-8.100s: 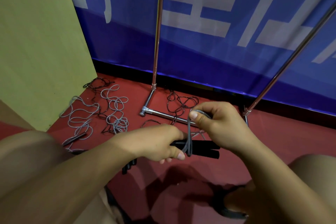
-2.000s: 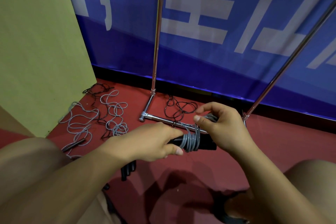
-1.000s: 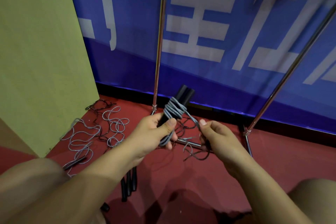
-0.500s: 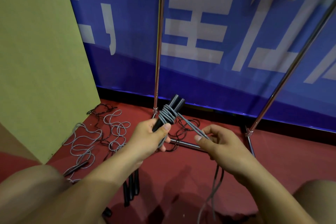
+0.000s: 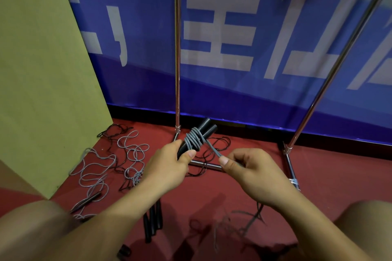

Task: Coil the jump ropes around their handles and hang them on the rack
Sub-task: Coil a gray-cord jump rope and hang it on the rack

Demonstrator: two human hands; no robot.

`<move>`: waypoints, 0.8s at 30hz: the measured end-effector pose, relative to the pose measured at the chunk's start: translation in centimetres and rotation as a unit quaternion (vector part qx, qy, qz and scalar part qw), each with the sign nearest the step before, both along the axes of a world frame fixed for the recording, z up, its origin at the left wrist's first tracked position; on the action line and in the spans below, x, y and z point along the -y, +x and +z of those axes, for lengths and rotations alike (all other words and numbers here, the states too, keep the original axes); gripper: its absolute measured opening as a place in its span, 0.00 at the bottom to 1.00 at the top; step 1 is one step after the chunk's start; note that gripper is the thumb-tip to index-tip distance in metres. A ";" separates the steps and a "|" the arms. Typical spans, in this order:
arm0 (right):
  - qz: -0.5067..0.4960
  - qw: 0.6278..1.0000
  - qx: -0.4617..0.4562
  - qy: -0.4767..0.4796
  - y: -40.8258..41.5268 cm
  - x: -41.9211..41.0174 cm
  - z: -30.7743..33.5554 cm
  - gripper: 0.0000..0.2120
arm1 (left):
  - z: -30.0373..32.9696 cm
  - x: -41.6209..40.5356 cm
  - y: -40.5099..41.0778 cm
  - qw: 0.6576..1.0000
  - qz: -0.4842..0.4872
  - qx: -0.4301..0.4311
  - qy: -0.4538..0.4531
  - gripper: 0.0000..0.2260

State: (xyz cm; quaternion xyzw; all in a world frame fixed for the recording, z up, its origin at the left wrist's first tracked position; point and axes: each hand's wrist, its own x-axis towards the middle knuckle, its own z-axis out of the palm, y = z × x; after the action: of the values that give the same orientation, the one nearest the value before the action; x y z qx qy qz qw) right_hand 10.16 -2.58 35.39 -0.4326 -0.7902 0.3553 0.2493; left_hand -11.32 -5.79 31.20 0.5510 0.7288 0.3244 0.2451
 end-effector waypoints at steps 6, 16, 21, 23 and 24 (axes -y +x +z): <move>0.024 0.998 0.016 0.063 -0.2 0.6 -0.3 0.19 | 0.4 -0.6 -0.3 1.000 -0.006 0.007 -0.029 0.05; 0.067 0.995 0.013 0.077 -0.1 0.9 -1.4 0.19 | 0.2 -0.4 0.3 0.995 -0.065 -0.001 -0.076 0.07; 0.075 0.996 -0.005 0.049 -0.2 1.0 -1.5 0.17 | 0.1 0.7 0.6 0.989 -0.091 -0.080 -0.090 0.10; 0.069 0.997 -0.018 0.039 -0.2 0.8 -1.3 0.16 | 0.2 1.2 0.7 0.985 -0.123 -0.088 -0.089 0.11; 0.062 0.997 -0.017 0.041 -0.2 0.8 -1.3 0.17 | 0.2 1.5 1.0 0.981 -0.146 -0.097 -0.086 0.11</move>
State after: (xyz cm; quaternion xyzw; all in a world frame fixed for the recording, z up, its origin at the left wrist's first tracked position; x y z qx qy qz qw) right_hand 9.99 -3.39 34.11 -0.3665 -0.8251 0.3443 0.2575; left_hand -10.32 -7.28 31.45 0.6571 0.6859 0.1665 0.2648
